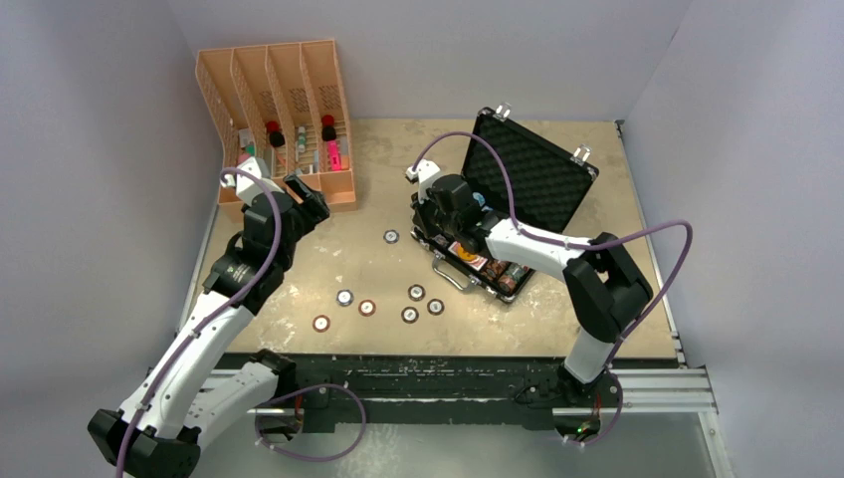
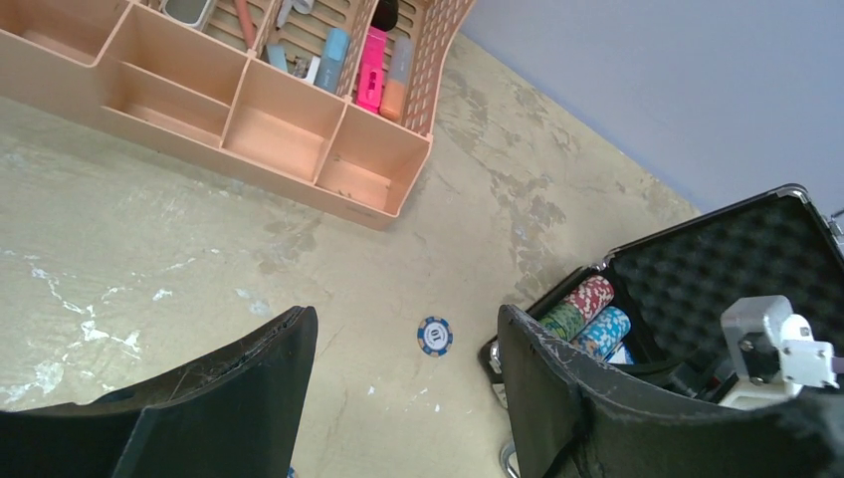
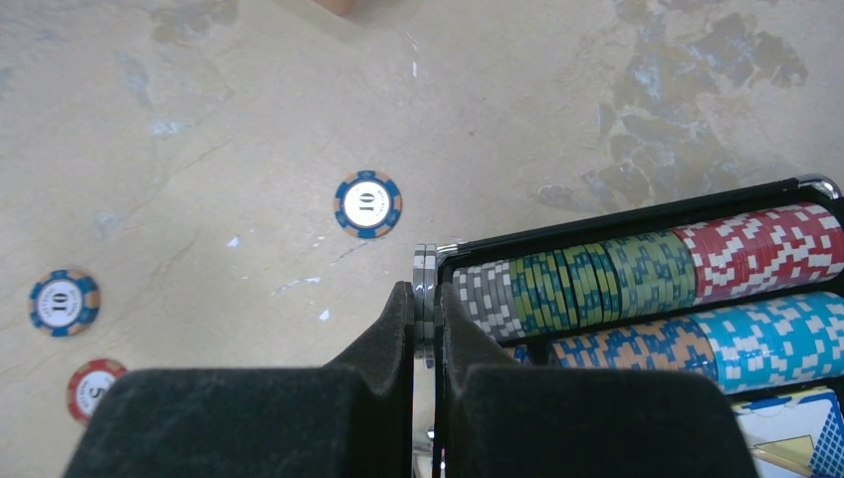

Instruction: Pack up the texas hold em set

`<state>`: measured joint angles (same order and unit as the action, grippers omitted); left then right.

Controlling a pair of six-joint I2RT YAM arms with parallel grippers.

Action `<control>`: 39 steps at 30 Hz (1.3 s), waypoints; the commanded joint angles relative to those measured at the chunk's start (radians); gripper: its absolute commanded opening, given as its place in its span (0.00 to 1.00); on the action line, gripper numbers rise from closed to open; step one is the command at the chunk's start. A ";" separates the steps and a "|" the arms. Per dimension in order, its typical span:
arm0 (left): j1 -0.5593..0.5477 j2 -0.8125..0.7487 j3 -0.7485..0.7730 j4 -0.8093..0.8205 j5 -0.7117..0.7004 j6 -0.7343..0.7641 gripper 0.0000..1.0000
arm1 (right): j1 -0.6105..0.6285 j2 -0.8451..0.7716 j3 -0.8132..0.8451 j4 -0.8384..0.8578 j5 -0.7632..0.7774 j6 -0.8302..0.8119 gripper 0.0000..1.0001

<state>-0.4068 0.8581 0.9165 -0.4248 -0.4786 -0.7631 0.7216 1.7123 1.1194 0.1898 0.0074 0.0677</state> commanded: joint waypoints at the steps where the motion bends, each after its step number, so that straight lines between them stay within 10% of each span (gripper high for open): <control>1: 0.001 0.035 -0.013 0.077 -0.023 0.015 0.65 | 0.000 0.025 0.065 -0.023 0.038 -0.036 0.00; 39: 0.001 0.156 -0.009 0.127 -0.086 0.030 0.64 | -0.037 0.157 0.079 -0.091 0.079 -0.211 0.05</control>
<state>-0.4068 1.0157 0.9051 -0.3302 -0.5400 -0.7399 0.6956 1.8580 1.1725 0.1524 0.0357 -0.0216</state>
